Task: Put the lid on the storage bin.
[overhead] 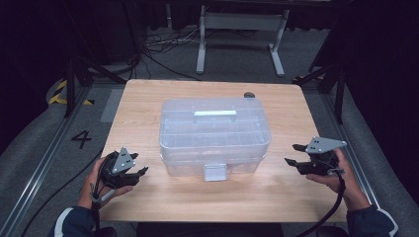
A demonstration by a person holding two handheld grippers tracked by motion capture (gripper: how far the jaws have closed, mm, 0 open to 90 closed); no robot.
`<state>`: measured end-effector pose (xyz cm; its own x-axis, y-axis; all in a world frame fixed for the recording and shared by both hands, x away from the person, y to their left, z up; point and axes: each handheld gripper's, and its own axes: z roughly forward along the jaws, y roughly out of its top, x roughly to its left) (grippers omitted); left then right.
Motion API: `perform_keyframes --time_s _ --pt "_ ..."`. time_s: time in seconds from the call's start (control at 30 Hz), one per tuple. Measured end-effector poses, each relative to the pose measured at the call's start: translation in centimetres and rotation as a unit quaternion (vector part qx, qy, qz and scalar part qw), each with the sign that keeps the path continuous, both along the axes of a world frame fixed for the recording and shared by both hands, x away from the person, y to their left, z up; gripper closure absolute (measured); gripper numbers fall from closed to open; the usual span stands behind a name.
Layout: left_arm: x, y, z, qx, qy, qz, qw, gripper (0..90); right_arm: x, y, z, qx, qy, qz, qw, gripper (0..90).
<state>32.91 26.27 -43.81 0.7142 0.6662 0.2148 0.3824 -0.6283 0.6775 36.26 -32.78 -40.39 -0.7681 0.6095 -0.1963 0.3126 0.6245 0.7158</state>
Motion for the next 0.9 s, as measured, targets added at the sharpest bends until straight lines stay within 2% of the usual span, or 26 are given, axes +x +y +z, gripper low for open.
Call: perform_keyframes --time_s 0.1,0.2,0.27,0.37,0.47,0.5,0.53,0.63,0.7,0.77,0.9 --pt "0.1 0.9 -0.9 -0.004 0.013 0.016 0.9998 36.1 -0.1 -0.9 -0.7 -0.003 0.001 -0.009 1.0 41.1" --pt "0.1 1.4 -1.4 -0.008 0.019 0.019 0.9996 34.5 -0.2 -1.6 -1.3 -0.009 0.0 -0.016 0.9998 40.4" --pt "0.3 2.0 -2.0 -0.01 0.028 0.022 0.9993 33.2 -0.2 -2.2 -2.0 -0.003 0.004 -0.014 0.9999 39.1" --pt "0.5 2.6 -2.4 -0.009 0.03 0.042 0.9986 31.4 -0.5 -3.3 -3.5 0.01 0.014 -0.014 0.9997 38.4" --pt "0.6 3.3 -2.9 -0.032 0.038 0.045 0.9978 29.3 -0.6 -4.3 -4.6 0.02 0.022 -0.026 0.9992 37.7" --pt "0.6 3.3 -2.9 -0.032 0.038 0.045 0.9978 28.2 -0.6 -4.7 -5.1 0.026 0.025 -0.034 0.9988 36.5" --pt "0.7 3.4 -3.1 -0.04 0.042 0.044 0.9973 28.2 -0.6 -4.7 -5.1 0.026 0.025 -0.034 0.9988 36.5" --pt "0.8 3.6 -3.6 -0.046 0.049 0.048 0.9966 26.8 -0.7 -5.6 -6.2 0.041 0.035 -0.06 0.9968 34.8" --pt "1.0 3.7 -3.9 -0.059 0.056 0.053 0.9953 26.3 -0.7 -6.0 -6.8 0.052 0.039 -0.073 0.9952 34.0" --pt "1.0 3.7 -4.3 -0.058 0.061 0.056 0.9948 25.2 -0.8 -6.5 -7.3 0.069 0.046 -0.084 0.993 30.5" --pt "0.9 4.1 -5.1 -0.083 0.079 0.069 0.991 20.8 -0.3 -6.9 -8.3 0.078 0.058 -0.114 0.9887 27.1"
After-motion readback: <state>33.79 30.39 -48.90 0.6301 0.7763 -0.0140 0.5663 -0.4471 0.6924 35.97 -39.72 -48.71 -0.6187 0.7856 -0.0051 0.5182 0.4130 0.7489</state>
